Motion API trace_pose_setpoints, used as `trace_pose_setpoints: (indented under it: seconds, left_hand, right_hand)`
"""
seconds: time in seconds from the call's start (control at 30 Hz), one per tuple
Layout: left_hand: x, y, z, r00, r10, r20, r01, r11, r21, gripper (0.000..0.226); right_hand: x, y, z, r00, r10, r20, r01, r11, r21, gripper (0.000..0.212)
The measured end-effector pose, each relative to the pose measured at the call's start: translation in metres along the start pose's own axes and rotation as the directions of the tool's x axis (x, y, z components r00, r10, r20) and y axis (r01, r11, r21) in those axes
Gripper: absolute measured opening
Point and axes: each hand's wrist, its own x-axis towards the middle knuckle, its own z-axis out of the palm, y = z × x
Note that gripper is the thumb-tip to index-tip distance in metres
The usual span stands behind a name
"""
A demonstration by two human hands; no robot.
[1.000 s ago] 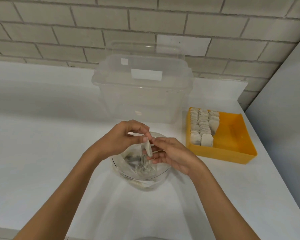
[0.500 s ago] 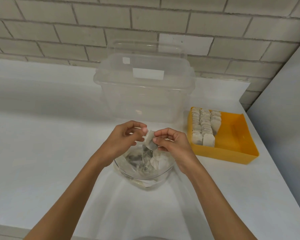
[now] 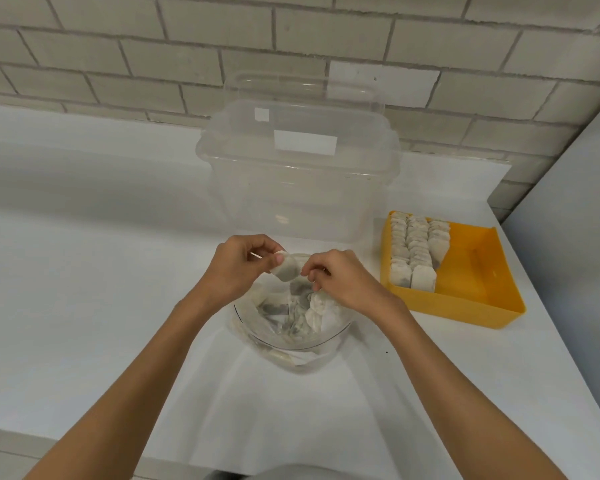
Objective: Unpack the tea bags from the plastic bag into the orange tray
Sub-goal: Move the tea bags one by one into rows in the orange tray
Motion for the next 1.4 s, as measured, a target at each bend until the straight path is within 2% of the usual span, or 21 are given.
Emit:
trace_pose_setpoints:
  seconds: [0.13, 0.2, 0.33, 0.5, 0.6, 0.73, 0.83, 1.0, 1.07, 1.13, 1.27, 1.4]
  left_hand:
    - [0.0, -0.006, 0.002, 1.0, -0.01, -0.002, 0.01, 0.997, 0.071, 0.004]
    - [-0.001, -0.008, 0.003, 1.0, -0.01, 0.003, 0.01, 0.997, 0.072, 0.004]
    - [-0.002, -0.011, 0.004, 1.0, -0.013, 0.005, 0.013, 0.998, 0.065, 0.005]
    - [-0.003, -0.012, 0.002, 1.0, -0.016, 0.003, 0.016, 0.999, 0.048, 0.006]
    - [-0.003, -0.014, 0.0, 1.0, -0.029, -0.006, 0.029, 0.998, 0.049, 0.005]
    - [-0.004, -0.015, 0.001, 0.999, -0.045, -0.001, 0.045, 0.997, 0.059, 0.005]
    - [-0.005, -0.015, 0.001, 0.999, -0.053, 0.001, 0.052, 0.997, 0.059, 0.004]
    - [-0.006, -0.014, -0.003, 0.999, -0.051, -0.01, 0.051, 0.998, 0.037, 0.005]
    - [-0.006, -0.015, -0.005, 0.998, -0.054, -0.014, 0.054, 0.998, 0.028, 0.005]
    - [-0.006, -0.014, -0.007, 0.998, -0.055, -0.025, 0.055, 0.998, 0.016, 0.004]
    - [-0.004, -0.01, -0.009, 0.998, -0.052, -0.036, 0.052, 0.999, -0.004, 0.005]
    - [-0.003, -0.004, -0.007, 0.998, -0.052, -0.048, 0.051, 0.999, -0.011, 0.014]
  right_hand:
    - [0.01, 0.008, 0.018, 0.994, -0.032, 0.101, 0.063, 0.946, -0.319, 0.031]
    - [0.012, 0.007, 0.023, 0.992, -0.03, 0.12, 0.076, 0.91, -0.407, 0.031]
    - [0.016, 0.002, 0.025, 0.987, -0.017, 0.159, 0.09, 0.883, -0.46, 0.03]
    - [0.014, -0.001, 0.026, 0.986, -0.053, 0.155, 0.121, 0.876, -0.467, 0.046]
    - [0.013, 0.0, 0.026, 0.98, -0.063, 0.187, 0.15, 0.854, -0.497, 0.048]
    - [0.014, -0.002, 0.027, 0.967, -0.019, 0.254, 0.156, 0.833, -0.53, 0.035]
    - [0.016, -0.001, 0.028, 0.965, -0.042, 0.259, 0.177, 0.831, -0.528, 0.019]
    - [0.018, 0.004, 0.023, 0.982, -0.053, 0.179, 0.121, 0.913, -0.391, 0.012]
    - [0.016, 0.004, 0.017, 0.994, -0.054, 0.098, 0.075, 0.97, -0.232, 0.009]
    - [0.012, 0.002, 0.012, 1.0, 0.004, 0.007, -0.004, 0.998, 0.058, 0.009]
    - [-0.001, -0.002, 0.002, 0.974, 0.213, -0.073, -0.152, 0.859, 0.489, 0.01]
    - [-0.012, -0.004, -0.004, 0.939, 0.343, 0.012, -0.214, 0.558, 0.802, 0.012]
